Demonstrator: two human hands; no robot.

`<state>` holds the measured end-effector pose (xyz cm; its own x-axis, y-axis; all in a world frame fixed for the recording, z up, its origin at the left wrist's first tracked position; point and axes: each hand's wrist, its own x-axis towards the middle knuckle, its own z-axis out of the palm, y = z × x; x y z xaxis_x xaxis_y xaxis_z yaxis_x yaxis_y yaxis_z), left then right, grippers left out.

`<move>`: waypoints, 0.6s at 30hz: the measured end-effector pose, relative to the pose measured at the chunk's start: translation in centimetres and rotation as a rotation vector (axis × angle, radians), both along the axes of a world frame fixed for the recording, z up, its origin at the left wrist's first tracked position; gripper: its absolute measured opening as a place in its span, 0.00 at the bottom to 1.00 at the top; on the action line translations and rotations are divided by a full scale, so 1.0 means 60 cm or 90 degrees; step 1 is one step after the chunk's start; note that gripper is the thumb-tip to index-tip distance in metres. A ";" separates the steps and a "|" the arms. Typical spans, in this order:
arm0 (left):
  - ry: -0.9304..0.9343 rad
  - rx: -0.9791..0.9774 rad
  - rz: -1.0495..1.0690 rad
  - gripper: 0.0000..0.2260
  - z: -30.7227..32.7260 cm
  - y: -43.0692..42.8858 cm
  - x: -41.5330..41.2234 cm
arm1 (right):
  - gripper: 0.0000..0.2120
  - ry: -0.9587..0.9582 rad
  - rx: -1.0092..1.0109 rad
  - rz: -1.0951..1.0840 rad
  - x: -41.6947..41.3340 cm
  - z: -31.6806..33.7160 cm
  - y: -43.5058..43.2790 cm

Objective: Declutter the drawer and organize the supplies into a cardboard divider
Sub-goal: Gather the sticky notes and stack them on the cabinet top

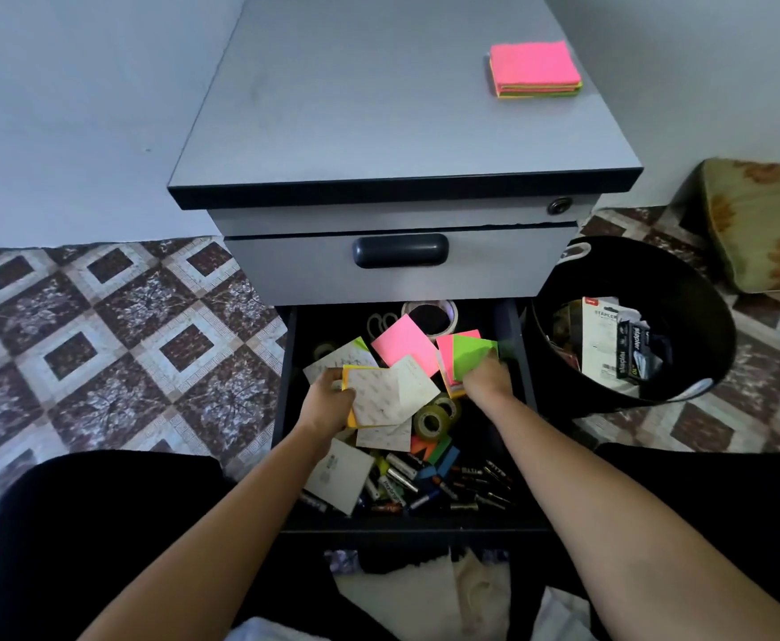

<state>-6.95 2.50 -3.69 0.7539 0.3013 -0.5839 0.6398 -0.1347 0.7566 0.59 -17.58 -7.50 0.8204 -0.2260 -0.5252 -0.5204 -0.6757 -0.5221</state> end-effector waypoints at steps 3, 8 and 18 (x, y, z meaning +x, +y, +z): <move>-0.003 -0.007 0.017 0.11 -0.009 0.009 0.003 | 0.23 -0.018 -0.024 -0.034 0.011 -0.010 0.006; 0.007 -0.007 0.016 0.13 -0.019 0.014 0.007 | 0.18 -0.057 -0.059 -0.068 0.016 -0.027 0.018; 0.017 -0.014 0.025 0.14 -0.035 0.019 0.009 | 0.29 -0.004 0.010 -0.096 0.024 -0.036 0.025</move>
<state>-6.40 3.61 -5.77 0.7252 0.3172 -0.6111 0.6649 -0.0918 0.7413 2.04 -16.07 -9.67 0.7811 -0.3381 -0.5250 -0.6119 -0.5819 -0.5357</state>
